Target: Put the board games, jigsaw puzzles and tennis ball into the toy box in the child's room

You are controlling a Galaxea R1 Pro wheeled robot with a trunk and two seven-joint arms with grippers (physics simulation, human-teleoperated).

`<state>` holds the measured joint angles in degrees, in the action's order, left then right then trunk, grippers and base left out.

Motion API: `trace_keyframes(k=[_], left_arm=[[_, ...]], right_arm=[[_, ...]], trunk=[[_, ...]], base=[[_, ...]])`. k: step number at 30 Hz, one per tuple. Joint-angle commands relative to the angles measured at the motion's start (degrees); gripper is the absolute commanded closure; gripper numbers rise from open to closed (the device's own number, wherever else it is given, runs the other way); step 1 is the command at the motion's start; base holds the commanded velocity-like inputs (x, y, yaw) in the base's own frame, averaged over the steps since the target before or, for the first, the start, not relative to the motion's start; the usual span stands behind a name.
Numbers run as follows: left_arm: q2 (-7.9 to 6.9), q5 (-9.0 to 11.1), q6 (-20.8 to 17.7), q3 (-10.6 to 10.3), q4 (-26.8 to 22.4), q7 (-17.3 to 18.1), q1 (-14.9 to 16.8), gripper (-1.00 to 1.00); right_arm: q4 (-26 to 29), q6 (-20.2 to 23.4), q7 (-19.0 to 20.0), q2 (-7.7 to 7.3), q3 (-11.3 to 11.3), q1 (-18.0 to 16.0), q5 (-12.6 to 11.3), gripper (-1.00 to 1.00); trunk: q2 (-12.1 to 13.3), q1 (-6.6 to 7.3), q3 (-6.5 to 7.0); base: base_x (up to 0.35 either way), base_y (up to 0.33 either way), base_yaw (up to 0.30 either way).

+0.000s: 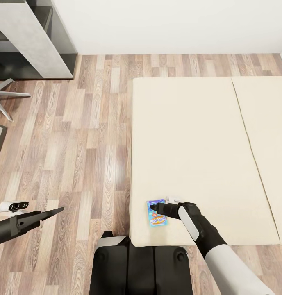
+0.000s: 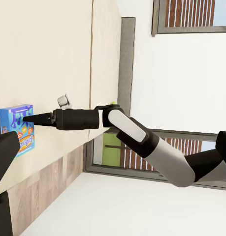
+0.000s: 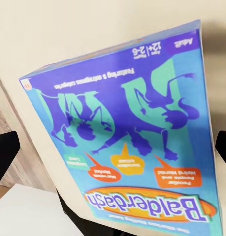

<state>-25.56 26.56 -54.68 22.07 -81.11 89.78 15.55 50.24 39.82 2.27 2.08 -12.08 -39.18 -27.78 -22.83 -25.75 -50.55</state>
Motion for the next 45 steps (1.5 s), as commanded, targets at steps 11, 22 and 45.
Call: trace_keyframes(k=[11,22,45], left_arm=[[-0.02,-0.06,-0.62,-0.01,-0.01,0.22,0.01,-1.00],[-0.03,-0.04,-0.61,-0.01,-0.01,0.22,0.01,-1.00],[-0.02,-0.02,-0.61,-0.01,-0.01,0.22,0.01,-1.00]], right_arm=[[0.03,0.26,0.21,-0.04,0.04,-0.01,0.27,-1.00],[0.01,0.66,0.19,-0.06,0.04,-0.01,0.27,-1.00],[-0.30,4.09,0.67,0.03,0.16,-0.01,-0.55,-1.00]], trunk=[[-0.09,-0.03,-0.06],[-0.09,-0.03,-0.06],[-0.09,-0.03,-0.06]], base=[[0.000,0.000,0.000],[0.000,0.000,0.000],[0.000,0.000,0.000]])
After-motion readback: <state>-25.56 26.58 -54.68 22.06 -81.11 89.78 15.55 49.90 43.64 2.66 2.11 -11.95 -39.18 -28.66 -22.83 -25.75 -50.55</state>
